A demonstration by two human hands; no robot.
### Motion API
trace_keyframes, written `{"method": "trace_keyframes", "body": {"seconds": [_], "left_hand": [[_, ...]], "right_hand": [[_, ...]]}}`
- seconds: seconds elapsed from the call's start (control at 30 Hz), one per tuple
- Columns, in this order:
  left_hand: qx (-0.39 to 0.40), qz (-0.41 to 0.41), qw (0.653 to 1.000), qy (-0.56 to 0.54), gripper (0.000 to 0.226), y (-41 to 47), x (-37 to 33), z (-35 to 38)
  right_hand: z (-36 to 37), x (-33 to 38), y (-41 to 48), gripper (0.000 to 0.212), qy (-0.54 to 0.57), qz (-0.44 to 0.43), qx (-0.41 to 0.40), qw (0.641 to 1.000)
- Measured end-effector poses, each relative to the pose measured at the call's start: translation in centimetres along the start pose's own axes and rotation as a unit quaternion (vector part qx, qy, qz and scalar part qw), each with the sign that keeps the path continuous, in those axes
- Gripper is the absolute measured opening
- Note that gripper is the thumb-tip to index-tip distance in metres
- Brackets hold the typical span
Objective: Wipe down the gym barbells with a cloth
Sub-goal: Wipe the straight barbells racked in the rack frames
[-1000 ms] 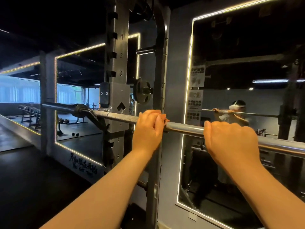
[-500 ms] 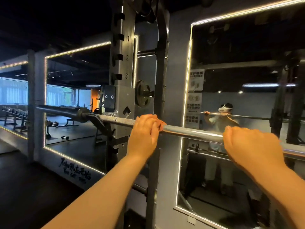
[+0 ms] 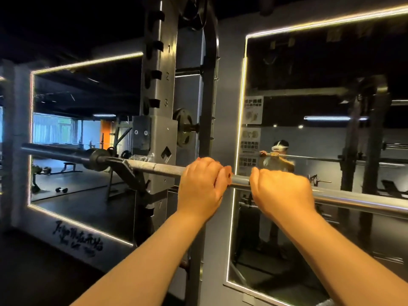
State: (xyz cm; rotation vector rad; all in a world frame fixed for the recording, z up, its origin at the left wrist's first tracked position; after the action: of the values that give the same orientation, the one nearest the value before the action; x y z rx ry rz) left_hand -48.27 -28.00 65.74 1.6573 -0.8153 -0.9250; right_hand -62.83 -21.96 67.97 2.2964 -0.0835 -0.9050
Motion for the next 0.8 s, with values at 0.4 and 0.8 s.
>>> {"method": "trace_keyframes", "body": {"seconds": [0.4,0.8], "left_hand": [[-0.010,0.084,0.996,-0.016,0.032,-3.3,0.2,1.6],[-0.060,0.017,0.995,-0.078,0.025,-0.3,-1.1,1.5]], "right_hand": [[0.1,0.3,0.0,0.026,-0.036,0.035,-0.033,0.998],[0.2,0.2,0.3,0.032,-0.055,0.058,-0.018,0.997]]}}
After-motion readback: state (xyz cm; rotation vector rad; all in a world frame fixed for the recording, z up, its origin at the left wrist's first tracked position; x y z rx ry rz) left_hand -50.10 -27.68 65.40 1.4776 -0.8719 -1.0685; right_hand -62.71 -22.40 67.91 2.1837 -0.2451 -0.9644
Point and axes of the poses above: each hand's wrist, its own y-axis towards the middle knuckle, its own z-axis out of the palm, x = y × z, the point moved 7 cm from there along y, towards the middle knuckle, and after that the axes turned 15 degrees about -y, right-handed, at the moved point
